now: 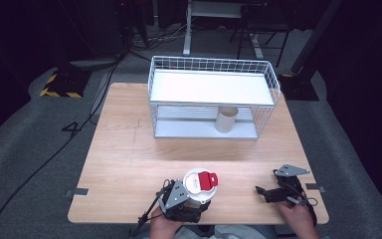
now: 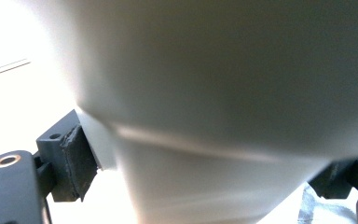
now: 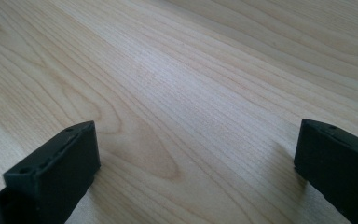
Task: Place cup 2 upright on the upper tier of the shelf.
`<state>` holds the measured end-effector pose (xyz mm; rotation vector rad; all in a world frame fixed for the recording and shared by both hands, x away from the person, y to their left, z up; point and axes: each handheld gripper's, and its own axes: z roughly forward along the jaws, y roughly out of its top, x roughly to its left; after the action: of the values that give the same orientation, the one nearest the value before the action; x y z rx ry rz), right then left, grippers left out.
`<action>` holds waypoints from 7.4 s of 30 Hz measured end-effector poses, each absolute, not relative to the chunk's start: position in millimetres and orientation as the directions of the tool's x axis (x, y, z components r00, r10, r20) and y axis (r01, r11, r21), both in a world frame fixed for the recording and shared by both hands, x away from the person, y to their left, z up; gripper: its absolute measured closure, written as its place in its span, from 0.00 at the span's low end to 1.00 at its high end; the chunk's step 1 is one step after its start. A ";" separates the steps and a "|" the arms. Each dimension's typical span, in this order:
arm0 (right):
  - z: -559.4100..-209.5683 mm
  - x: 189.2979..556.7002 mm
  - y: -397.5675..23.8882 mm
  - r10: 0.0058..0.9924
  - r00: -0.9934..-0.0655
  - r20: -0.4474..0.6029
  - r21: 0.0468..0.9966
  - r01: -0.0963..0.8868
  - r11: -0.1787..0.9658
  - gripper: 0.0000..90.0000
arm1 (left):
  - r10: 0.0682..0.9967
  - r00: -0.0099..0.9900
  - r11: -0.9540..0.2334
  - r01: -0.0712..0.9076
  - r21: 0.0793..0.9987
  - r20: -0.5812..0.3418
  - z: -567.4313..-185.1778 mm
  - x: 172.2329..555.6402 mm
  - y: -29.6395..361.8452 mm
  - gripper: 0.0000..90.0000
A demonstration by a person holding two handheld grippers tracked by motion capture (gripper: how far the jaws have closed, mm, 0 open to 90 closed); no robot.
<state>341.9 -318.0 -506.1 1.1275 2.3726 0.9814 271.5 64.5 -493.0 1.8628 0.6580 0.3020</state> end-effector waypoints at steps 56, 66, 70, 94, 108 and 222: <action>-506.2 342.7 -317.2 0.777 -0.630 -0.007 0.710 0.544 0.447 0.00 | 0.618 0.780 -0.187 0.267 0.945 -0.099 -366.1 318.6 106.1 0.15; -506.3 342.8 -317.1 0.777 -0.630 -0.006 0.711 0.544 0.446 0.00 | 0.625 0.777 -0.195 0.254 0.947 -0.079 -343.7 333.3 107.1 0.15; -506.2 342.8 -317.3 0.776 -0.631 -0.009 0.709 0.543 0.450 0.00 | 0.628 0.775 -0.200 0.245 0.949 -0.068 -334.2 339.5 105.9 0.15; -506.1 342.4 -317.0 0.777 -0.630 -0.009 0.710 0.543 0.448 0.00 | 0.662 0.748 -0.176 0.231 0.957 -0.059 -289.8 388.1 105.1 0.15; -506.1 342.4 -317.0 0.777 -0.630 -0.009 0.710 0.543 0.448 0.00 | 0.678 0.732 -0.152 0.222 0.963 -0.061 -272.9 424.1 100.5 0.15; -506.3 342.8 -317.2 0.775 -0.632 -0.009 0.712 0.540 0.449 0.00 | 0.792 0.609 -0.145 0.259 0.955 -0.045 -285.4 522.2 47.2 0.00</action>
<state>342.8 -317.2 -506.3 1.1194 2.3708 0.9859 522.2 47.2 -285.4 1.6998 0.8724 0.5849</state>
